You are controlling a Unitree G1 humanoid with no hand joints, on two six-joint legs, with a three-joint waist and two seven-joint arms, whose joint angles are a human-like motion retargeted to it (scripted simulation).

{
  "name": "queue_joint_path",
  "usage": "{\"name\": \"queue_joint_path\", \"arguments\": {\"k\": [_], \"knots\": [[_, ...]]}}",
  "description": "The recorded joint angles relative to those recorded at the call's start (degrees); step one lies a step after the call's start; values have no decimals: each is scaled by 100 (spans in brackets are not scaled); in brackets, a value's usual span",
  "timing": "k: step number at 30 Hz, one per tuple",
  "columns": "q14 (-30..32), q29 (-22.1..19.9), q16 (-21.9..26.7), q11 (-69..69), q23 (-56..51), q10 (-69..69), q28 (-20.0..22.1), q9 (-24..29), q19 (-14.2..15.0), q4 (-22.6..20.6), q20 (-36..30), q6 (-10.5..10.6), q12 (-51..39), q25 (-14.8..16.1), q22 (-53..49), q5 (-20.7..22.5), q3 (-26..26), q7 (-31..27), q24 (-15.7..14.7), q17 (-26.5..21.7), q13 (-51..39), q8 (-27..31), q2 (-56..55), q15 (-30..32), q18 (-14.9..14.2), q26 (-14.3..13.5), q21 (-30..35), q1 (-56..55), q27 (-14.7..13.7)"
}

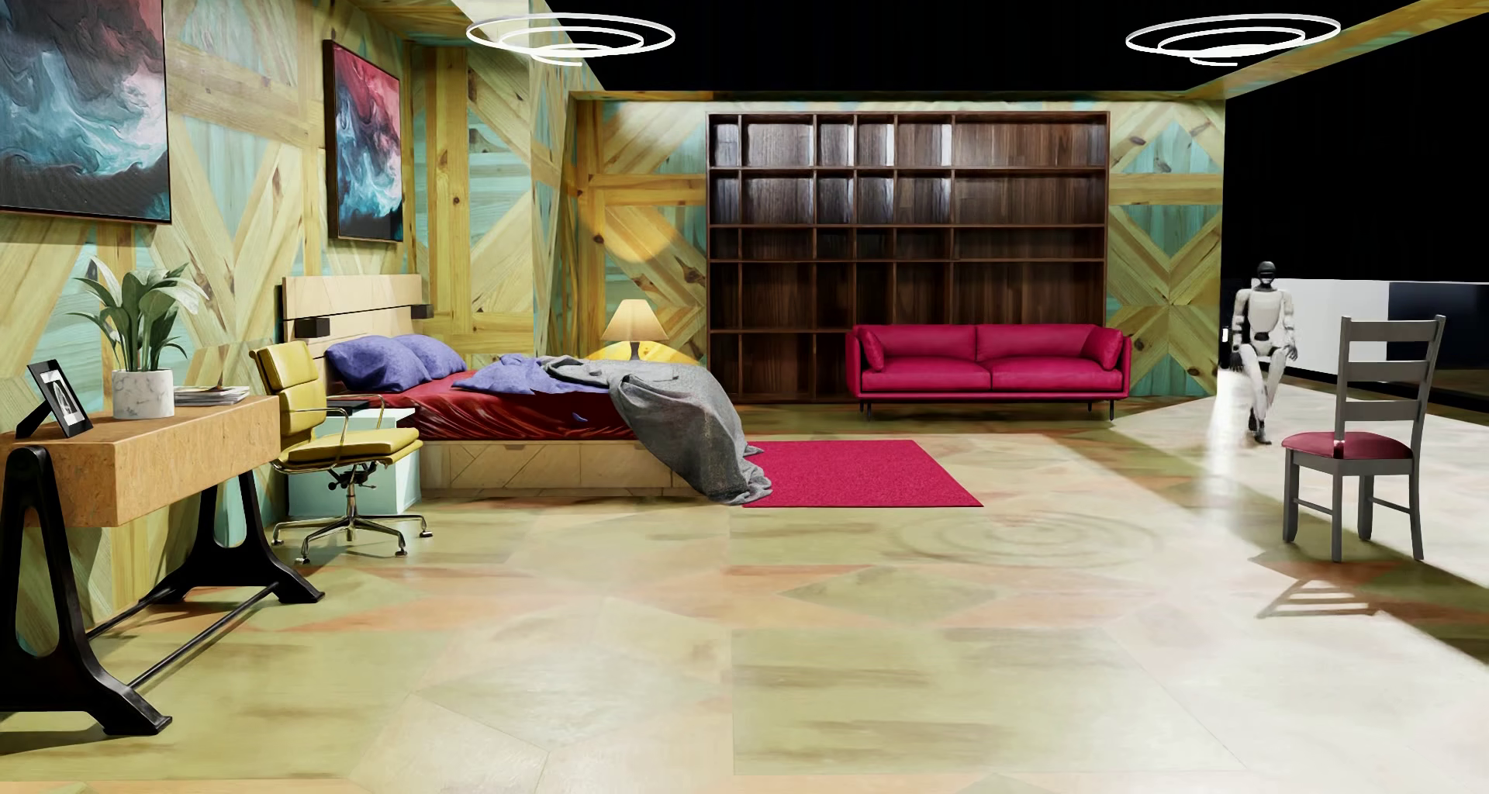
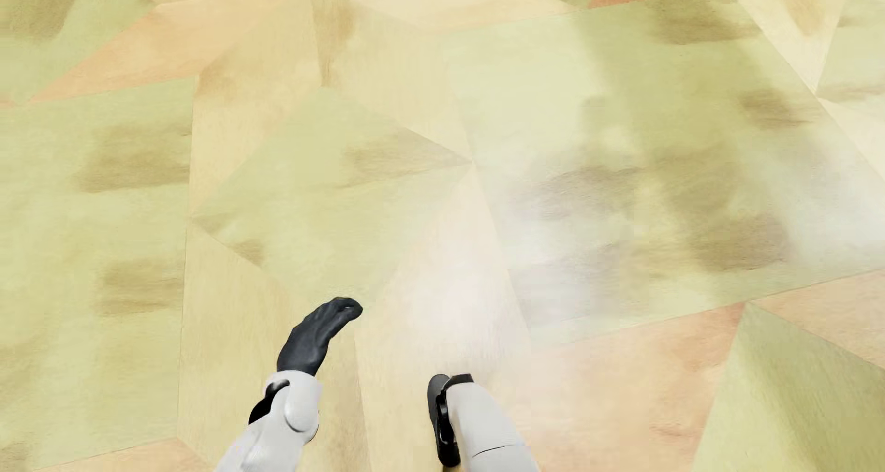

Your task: Walk to the officechair

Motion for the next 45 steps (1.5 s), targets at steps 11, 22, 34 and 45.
{"name": "queue_joint_path", "arguments": {"k": [11,22,34,45], "knots": [[-1688,-2051,962,-2039,-3270,-3542,-1174,-228,-237,2311,709,226,2785,1824,2399,1059,691,569,38,-515,-1919,1459,5489,-620,285,644,-142,-4643,-1232],[-2332,614,34,663,587,-2449,38,-355,851,1607,1027,-889,272,588,1497,-768,524,2852,77,-619,-403,-765,537,-207,70,154,1258,-908,-50],[-1000,-2060,593,-916,-191,2396,-1809,-264,-323,1688,-169,295,876,748,1417,772,337,383,939,721,-1027,-564,2227,-921,772,630,-1047,-3739,912],[-1362,-1705,-491,992,-2376,-862,-1356,-203,2215,1123,1042,-319,2437,1574,2581,311,1283,1753,1016,-377,-2101,1763,5325,1735,1224,862,851,-4610,-492]]}}
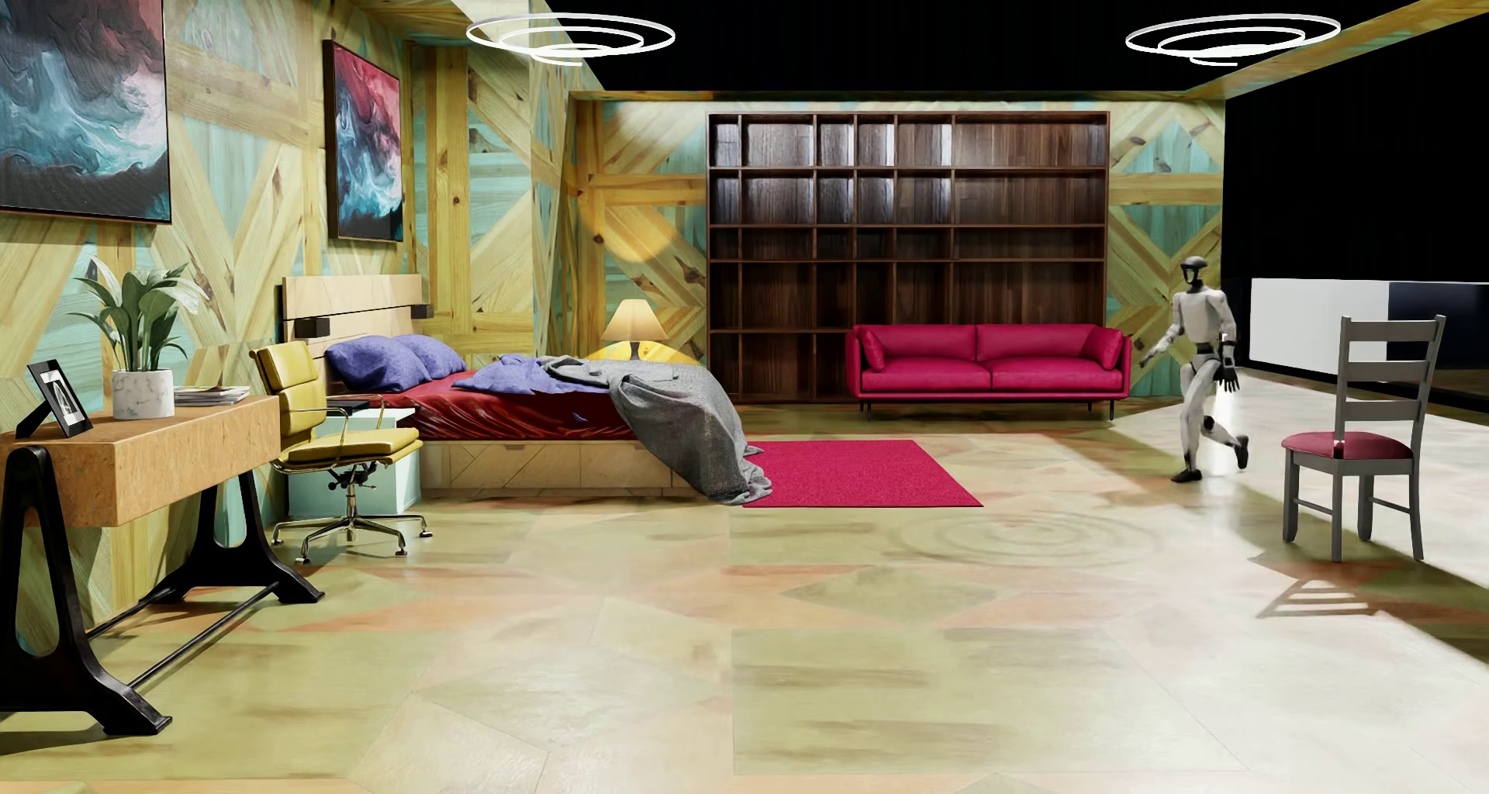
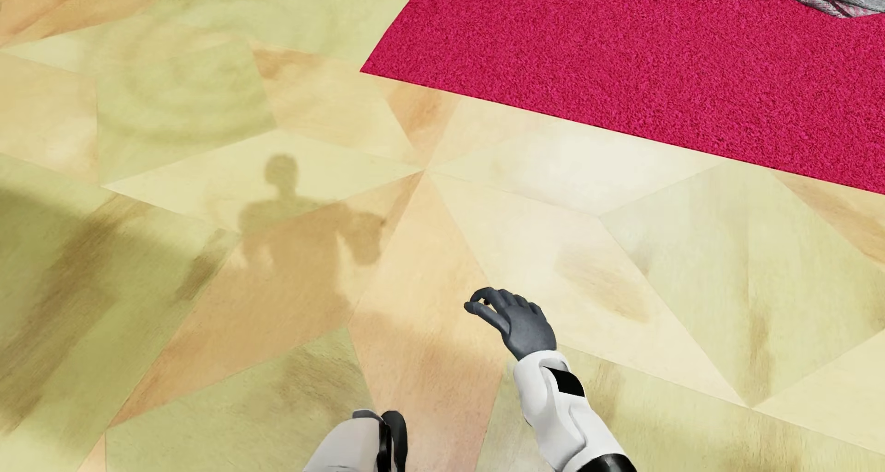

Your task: Walk to the officechair

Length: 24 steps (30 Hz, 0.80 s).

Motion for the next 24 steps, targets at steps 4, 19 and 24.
{"name": "queue_joint_path", "arguments": {"k": [4,19,24], "knots": [[-1039,1125,89,2024,2646,-736,190,41,-914,-551,2,-383,-1234,-356,-191,-684,-56,550,593,6,581,-629,-3194,-1109,220,-65,735,1976,1160],[671,606,1259,-2073,2499,3623,-124,55,-1731,97,-1748,745,-1796,-731,-928,42,-908,-1304,187,380,1071,-2016,-2823,-2616,-629,-182,-850,1078,578],[-412,57,1276,-3512,620,-1494,-2195,-79,-1685,686,-2257,734,-720,-99,-177,365,-486,-582,800,559,-567,-1239,-144,-2861,-257,-691,-293,-524,-479]]}}
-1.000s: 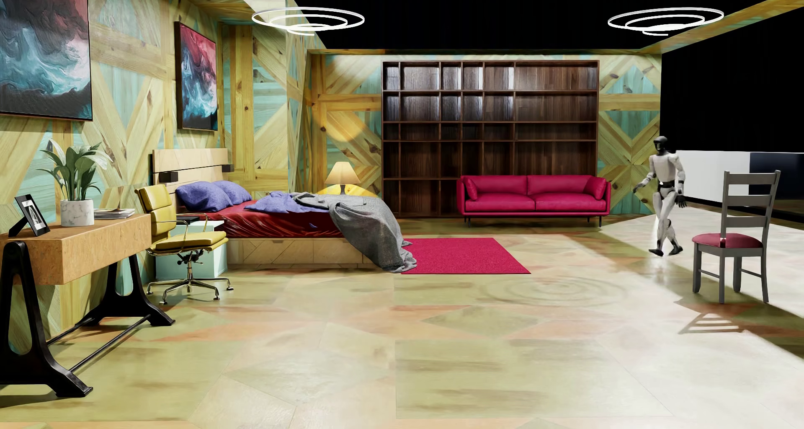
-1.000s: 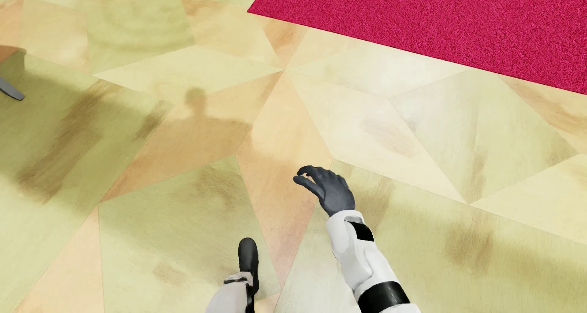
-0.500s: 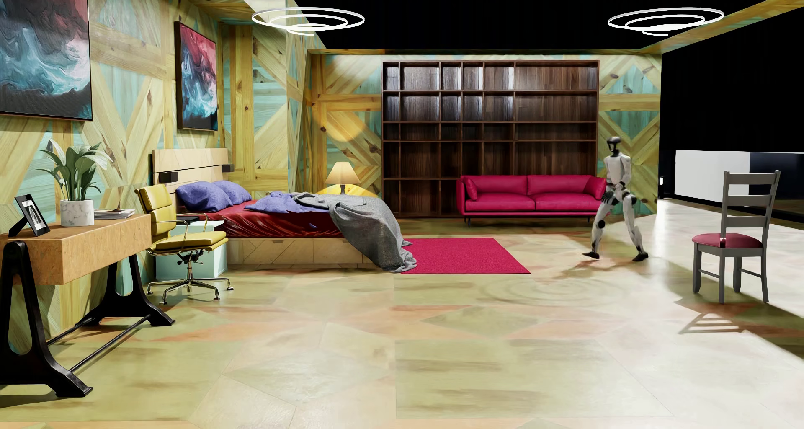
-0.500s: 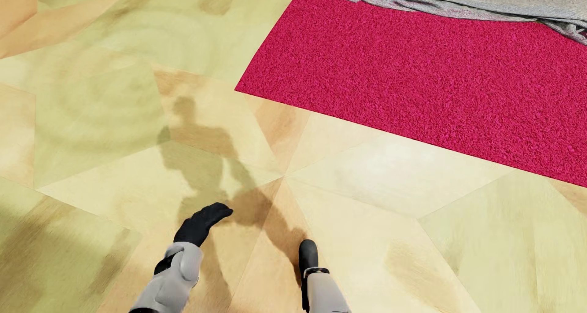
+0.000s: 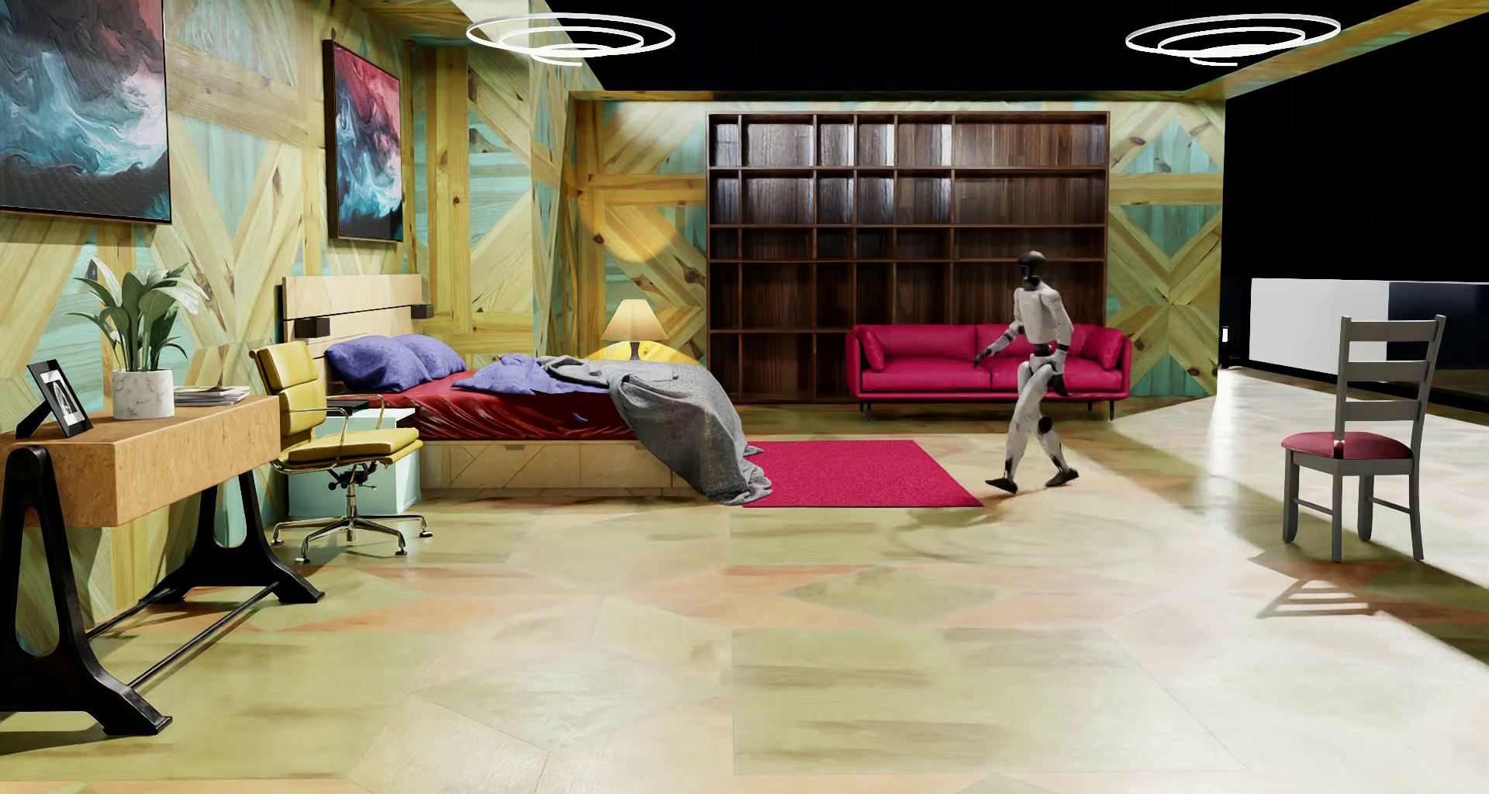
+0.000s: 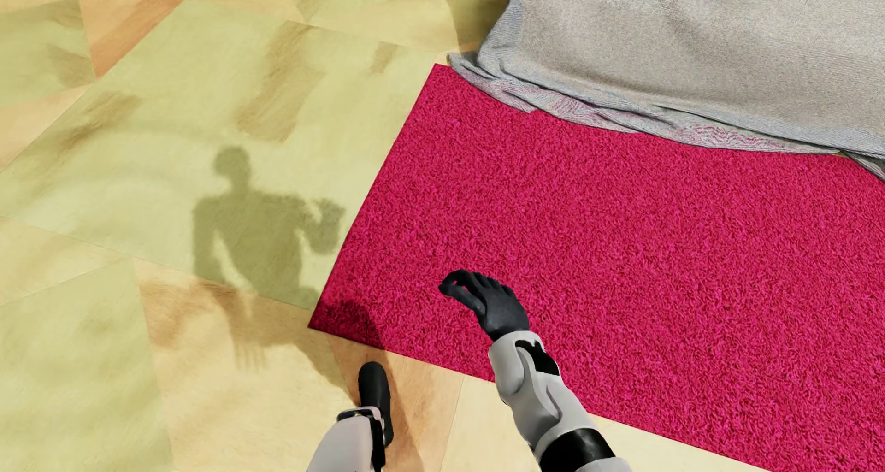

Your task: Walk to the officechair

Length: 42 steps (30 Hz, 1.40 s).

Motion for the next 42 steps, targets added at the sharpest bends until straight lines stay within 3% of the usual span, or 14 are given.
{"name": "queue_joint_path", "arguments": {"k": [3,6,9,13,16,18,20,24,27,30,33,35,38,42], "knots": [[706,-83,-721,597,-781,-249,1376,-86,225,-171,1657,-247,895,26,-259,-444,327,147,-769,-350,-150,452,956,1197,-133,564,443,-22,-110],[283,81,-1068,4008,-672,1895,937,-49,1150,-662,2054,-680,564,487,307,-988,460,601,-690,-619,727,559,-135,3249,550,783,312,292,342],[-741,395,-875,5657,1065,1421,1441,-24,455,-1227,1626,-1028,-406,332,203,-1290,328,979,360,-479,1283,496,-2614,1753,640,708,653,1987,1609],[-1082,1966,-795,2401,2577,-255,2465,-94,327,-1810,2266,-1148,-1356,-458,-988,-1170,-12,818,-620,-1010,2256,430,-4496,910,607,-85,1724,4525,1404],[-697,1253,-382,-368,2544,-766,2587,-130,399,-1712,2017,-1044,-1894,166,-2225,-1197,-387,244,-949,-1008,3173,554,-4733,1039,523,-401,528,5941,1866],[460,1093,-268,1008,2878,140,2925,-90,177,-1297,2136,-810,-1643,144,-2730,-1018,-628,-79,-1205,-896,3339,145,-4873,1709,311,-194,121,6328,2053],[2384,1517,-189,2161,3111,2578,2810,41,66,-745,2121,-449,-1151,-38,-2725,-667,-732,-345,-1369,-720,3036,-294,-4536,1434,-318,191,15,5538,1587],[1026,833,-94,1424,2122,5238,1840,156,-27,-167,931,19,-833,-375,-823,67,-550,-728,-508,-141,1872,-628,-2470,215,-143,891,-377,2048,655],[64,240,-323,464,891,3362,1212,79,-87,89,964,39,-107,-424,-50,329,-299,-241,-628,116,835,-274,-794,-157,238,772,-282,284,116],[67,-43,-573,-14,-434,-416,1435,-15,-4,-121,1196,-99,581,-173,-86,82,0,-155,-849,4,-71,322,560,83,-84,424,-58,-83,-384],[1195,-289,-865,1541,-1083,668,1214,-54,696,-442,1047,-478,657,263,459,-465,210,342,-394,-349,134,600,929,1913,296,684,-132,-162,-176],[444,-271,-997,4131,-909,1880,1098,47,1501,-811,1253,-810,246,307,558,-722,267,685,-339,-575,518,681,-225,3124,687,657,-151,89,281],[-487,528,-1154,5687,959,1348,2384,134,778,-1372,1929,-1114,-540,190,-253,-1156,250,1039,-408,-572,814,661,-2820,1872,752,755,260,1665,1178],[-600,2450,-961,2272,2794,-85,2690,41,322,-1928,1869,-1158,-1787,-627,-1256,-1687,-62,481,-967,-926,1692,-122,-4513,936,660,-104,1143,3965,782]]}}
